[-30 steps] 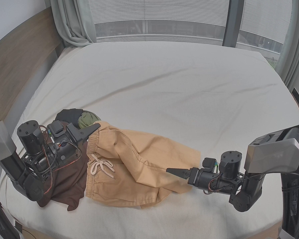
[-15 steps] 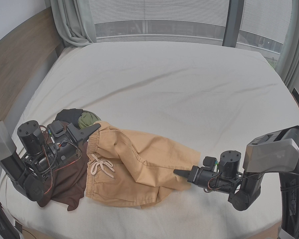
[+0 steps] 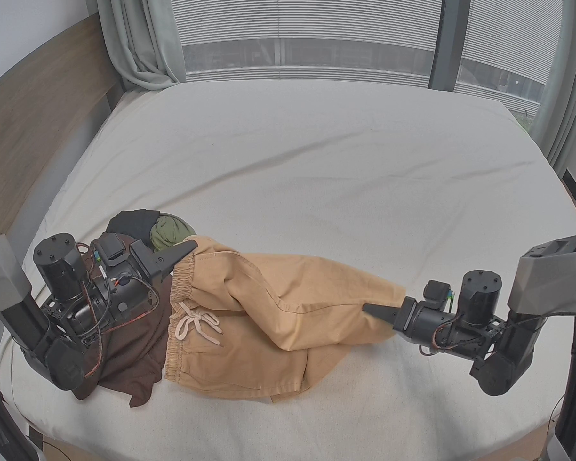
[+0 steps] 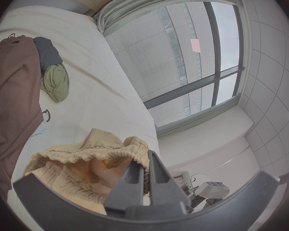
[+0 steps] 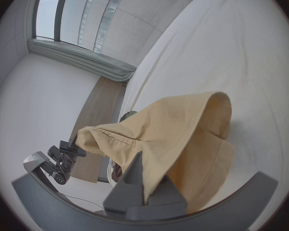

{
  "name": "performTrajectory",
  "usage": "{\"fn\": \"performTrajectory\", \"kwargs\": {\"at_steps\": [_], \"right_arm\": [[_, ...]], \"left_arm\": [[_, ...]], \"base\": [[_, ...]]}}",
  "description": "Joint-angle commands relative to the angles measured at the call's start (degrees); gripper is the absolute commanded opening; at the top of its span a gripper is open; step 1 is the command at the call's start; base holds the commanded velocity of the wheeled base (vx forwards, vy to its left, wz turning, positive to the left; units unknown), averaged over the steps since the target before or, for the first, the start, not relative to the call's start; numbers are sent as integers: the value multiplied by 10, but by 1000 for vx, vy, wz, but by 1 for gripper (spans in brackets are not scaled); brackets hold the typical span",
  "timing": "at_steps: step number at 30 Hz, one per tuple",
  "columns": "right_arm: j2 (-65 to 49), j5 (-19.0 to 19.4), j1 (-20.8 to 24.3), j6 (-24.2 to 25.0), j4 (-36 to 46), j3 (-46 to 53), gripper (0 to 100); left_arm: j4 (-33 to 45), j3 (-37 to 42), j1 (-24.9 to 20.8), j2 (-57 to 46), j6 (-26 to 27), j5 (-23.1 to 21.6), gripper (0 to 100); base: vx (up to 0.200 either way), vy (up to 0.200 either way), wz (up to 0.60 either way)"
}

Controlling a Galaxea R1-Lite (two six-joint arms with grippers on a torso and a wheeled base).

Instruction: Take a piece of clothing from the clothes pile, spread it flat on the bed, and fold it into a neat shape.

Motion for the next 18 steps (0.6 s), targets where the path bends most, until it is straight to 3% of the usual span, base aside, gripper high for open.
{"fn": "performTrajectory", "kwargs": {"at_steps": [1,18], "right_arm": [[-95,7,-21,0,1,43,0],[-140,29,-50,-23,1,59,0]], "left_arm": [[0,1,-6,-5,6,-9,0],[-2,9,-16,-5,39,-8,0]], "base": [[0,0,0],[0,0,0]]}}
